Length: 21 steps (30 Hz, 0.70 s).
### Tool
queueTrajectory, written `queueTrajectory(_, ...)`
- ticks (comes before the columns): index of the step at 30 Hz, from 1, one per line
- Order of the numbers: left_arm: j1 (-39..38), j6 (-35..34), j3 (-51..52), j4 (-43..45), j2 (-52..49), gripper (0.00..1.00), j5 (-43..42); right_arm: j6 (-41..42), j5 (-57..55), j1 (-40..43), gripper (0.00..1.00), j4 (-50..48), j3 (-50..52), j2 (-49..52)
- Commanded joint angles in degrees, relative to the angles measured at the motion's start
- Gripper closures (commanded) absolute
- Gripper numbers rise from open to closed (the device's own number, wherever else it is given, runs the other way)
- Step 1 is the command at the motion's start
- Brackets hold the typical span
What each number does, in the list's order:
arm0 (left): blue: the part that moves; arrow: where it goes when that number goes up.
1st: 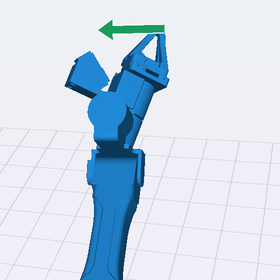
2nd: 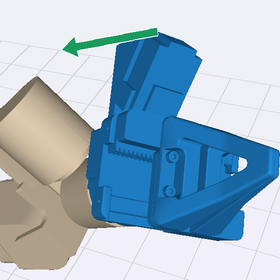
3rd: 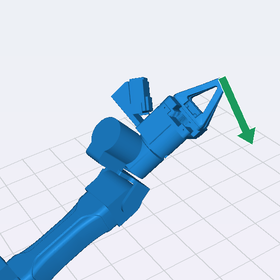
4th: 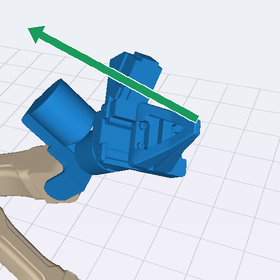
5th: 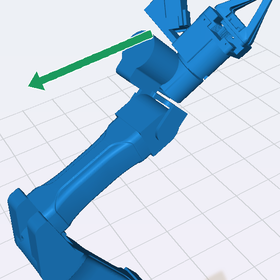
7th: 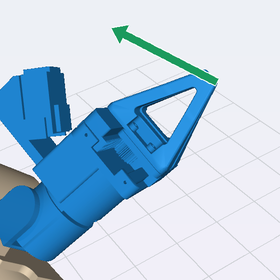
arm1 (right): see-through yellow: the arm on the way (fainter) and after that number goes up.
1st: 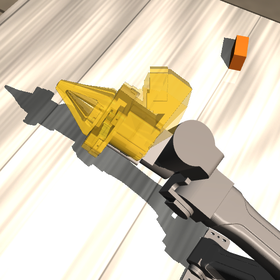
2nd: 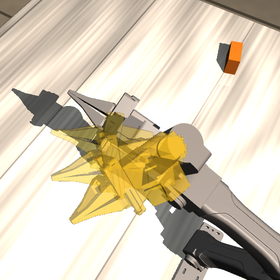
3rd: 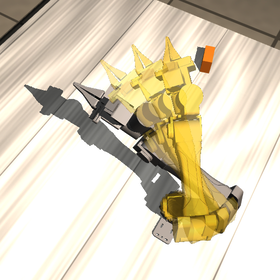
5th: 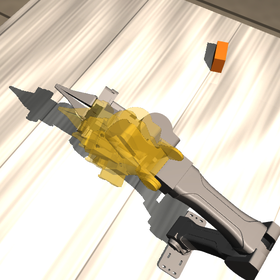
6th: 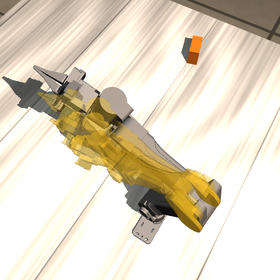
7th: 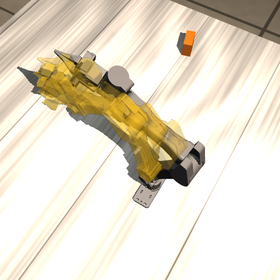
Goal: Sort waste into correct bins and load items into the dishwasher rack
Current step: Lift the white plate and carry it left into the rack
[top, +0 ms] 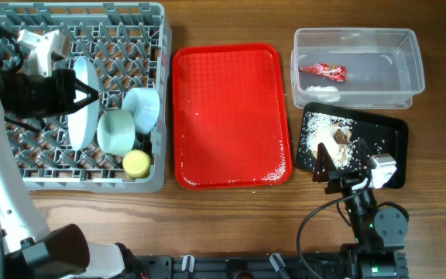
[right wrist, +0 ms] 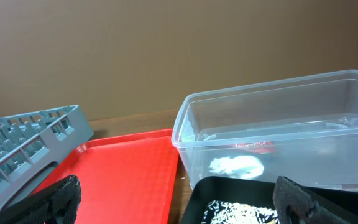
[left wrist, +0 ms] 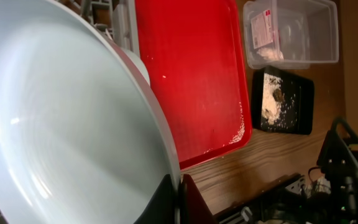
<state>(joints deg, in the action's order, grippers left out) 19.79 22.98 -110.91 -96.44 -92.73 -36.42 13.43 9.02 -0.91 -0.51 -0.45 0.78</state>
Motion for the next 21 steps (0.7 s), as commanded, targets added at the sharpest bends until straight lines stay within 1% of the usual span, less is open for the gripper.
queueTrajectory(1, 0.31, 8.26, 0.13, -0.07, -0.59, 0.96, -2.54, 0.11, 1.16, 0.24, 0.0, -0.33, 0.15, -0.57)
queueTrajectory(3, 0.31, 10.29, 0.26, -0.04, -1.01, 0.96, -2.29, 0.13, 1.16, 0.24, 0.0, -0.33, 0.15, -0.57)
queueTrajectory(5, 0.31, 11.56, 0.5, 0.55, -1.84, 0.96, -0.09, 0.11, 1.16, 0.24, 0.0, -0.35, 0.15, -0.57)
queueTrajectory(9, 0.33, 14.36, 0.74, 1.6, -5.79, 0.96, 0.31, 0.13, 1.16, 0.24, 0.0, -0.33, 0.15, -0.57)
queueTrajectory(15, 0.66, 14.34, 1.53, 3.78, -14.1, 0.96, 0.33, 0.11, 1.16, 0.24, 0.0, -0.33, 0.15, -0.57)
queueTrajectory(19, 0.81, 14.16, 1.53, 4.5, -17.64, 0.96, 0.46, 0.11, 1.18, 0.24, 0.0, -0.33, 0.15, -0.57)
queueTrajectory(20, 0.92, 13.84, 1.53, 4.52, -17.7, 0.91, 0.46, 0.11, 1.18, 0.24, 0.0, -0.35, 0.15, -0.57)
queueTrajectory(21, 1.05, 13.2, 1.49, 4.5, -17.62, 0.77, 0.44, 0.11, 1.16, 0.24, 0.0, -0.33, 0.15, -0.57)
